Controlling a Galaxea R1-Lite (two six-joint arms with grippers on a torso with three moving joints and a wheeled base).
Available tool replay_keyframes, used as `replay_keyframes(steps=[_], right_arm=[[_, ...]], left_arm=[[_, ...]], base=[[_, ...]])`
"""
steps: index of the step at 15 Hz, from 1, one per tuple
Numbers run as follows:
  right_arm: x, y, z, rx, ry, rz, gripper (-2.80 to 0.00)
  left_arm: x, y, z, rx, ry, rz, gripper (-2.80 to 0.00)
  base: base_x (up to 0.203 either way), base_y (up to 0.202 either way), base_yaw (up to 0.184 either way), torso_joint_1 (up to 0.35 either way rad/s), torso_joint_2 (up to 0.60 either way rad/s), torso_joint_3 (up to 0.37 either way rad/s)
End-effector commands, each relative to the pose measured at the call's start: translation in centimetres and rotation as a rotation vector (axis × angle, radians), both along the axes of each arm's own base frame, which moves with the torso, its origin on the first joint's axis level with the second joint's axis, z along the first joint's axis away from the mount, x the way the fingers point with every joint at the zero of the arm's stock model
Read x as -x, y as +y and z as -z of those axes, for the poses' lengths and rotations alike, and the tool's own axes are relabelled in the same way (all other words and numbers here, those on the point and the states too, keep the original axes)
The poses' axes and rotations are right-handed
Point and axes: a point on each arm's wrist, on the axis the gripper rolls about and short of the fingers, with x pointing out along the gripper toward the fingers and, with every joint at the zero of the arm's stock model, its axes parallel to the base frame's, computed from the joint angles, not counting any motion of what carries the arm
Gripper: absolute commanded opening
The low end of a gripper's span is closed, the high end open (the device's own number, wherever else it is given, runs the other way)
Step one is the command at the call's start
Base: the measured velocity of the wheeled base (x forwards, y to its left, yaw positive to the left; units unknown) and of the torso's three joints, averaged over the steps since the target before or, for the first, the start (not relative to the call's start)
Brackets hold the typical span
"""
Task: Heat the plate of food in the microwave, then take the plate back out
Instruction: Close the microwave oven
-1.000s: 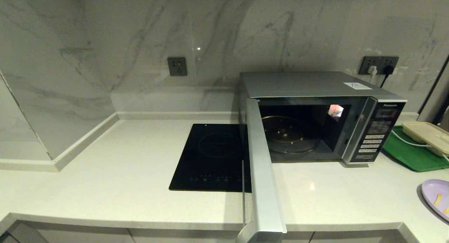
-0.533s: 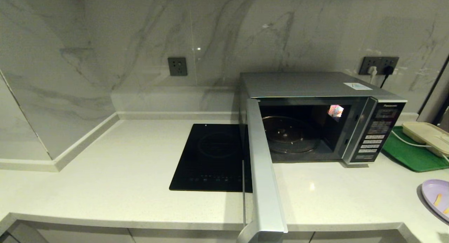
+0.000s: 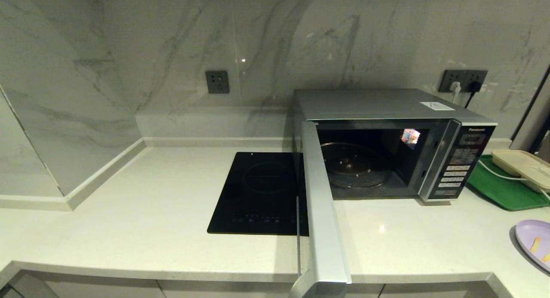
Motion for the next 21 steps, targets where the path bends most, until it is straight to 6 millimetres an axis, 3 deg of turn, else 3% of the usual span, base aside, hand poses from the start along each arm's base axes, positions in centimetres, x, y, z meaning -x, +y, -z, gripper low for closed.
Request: replay_keyframes(steps=[1,6,8,11,14,16,19,21], right_arm=[[-0.4,-0.1,-2.3,0.015,-0.027,-0.064,-2.8],[-3.7,-2.6,-7.7,0.101,-0.13,-0.125,-2.8],[-4.9,-2.2,-9.4,0.129,-0.199,-0.259,-2.8],[-8.3,-0.6,-10.0,0.111,-0.221,-0.445,-2.8],[-13.3,3.0,-9.7,0.114,-0.214,-0.549,-2.8],[-15.4,6.3,-9.3,0.134,-0.214,-0.614,-2.8],[-17.1,11.4,-8.4,0.15,-0.222,-0.701,-2.8],[-16.8,14.1,-8.1,0.14,-0.24,-0.775,-2.8]], left_arm=[[0.0,0.0,0.0,0.001,0.0,-0.001,-2.8],[0.0,0.0,0.0,0.001,0.0,-0.001,-2.8],[0.0,0.0,0.0,0.001,0.0,-0.001,-2.8],[0.0,0.0,0.0,0.001,0.0,-0.001,-2.8],[0.0,0.0,0.0,0.001,0.0,-0.001,-2.8],[0.0,0.0,0.0,0.001,0.0,-0.001,-2.8],[0.0,0.0,0.0,-0.001,0.0,-0.001,-2.8],[0.0,0.0,0.0,0.001,0.0,-0.001,-2.8]], base=[[0.0,0.0,0.0,0.0,0.0,0.0],[0.0,0.0,0.0,0.0,0.0,0.0],[0.0,0.0,0.0,0.0,0.0,0.0],[0.0,0.0,0.0,0.0,0.0,0.0],[0.0,0.0,0.0,0.0,0.0,0.0],[0.0,0.0,0.0,0.0,0.0,0.0],[0.0,0.0,0.0,0.0,0.0,0.0],[0.0,0.0,0.0,0.0,0.0,0.0]])
